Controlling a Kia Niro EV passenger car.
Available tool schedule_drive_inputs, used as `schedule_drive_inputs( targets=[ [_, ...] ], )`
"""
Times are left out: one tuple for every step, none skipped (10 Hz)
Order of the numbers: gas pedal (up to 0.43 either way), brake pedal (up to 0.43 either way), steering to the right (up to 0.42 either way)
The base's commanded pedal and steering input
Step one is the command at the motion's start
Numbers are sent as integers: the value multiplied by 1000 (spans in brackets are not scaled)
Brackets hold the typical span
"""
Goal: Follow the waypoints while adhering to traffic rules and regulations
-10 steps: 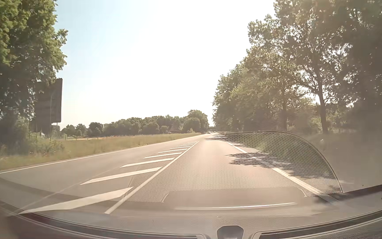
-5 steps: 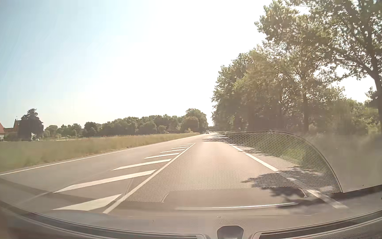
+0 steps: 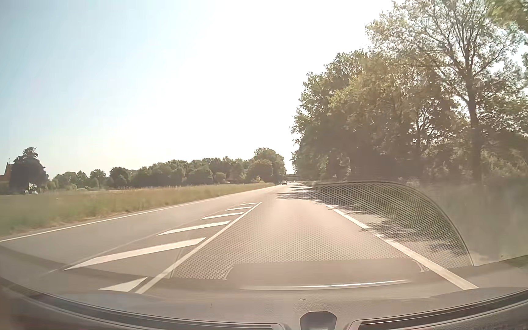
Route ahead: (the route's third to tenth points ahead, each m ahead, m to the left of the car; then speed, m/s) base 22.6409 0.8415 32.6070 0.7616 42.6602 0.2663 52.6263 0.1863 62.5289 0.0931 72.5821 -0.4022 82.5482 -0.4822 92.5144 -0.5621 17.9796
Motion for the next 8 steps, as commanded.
schedule_drive_inputs(
  targets=[
    [240,6,3],
    [240,6,3],
    [240,6,3],
    [240,6,3],
    [240,6,3],
    [240,6,3],
    [240,6,3],
    [240,6,3]
  ],
)
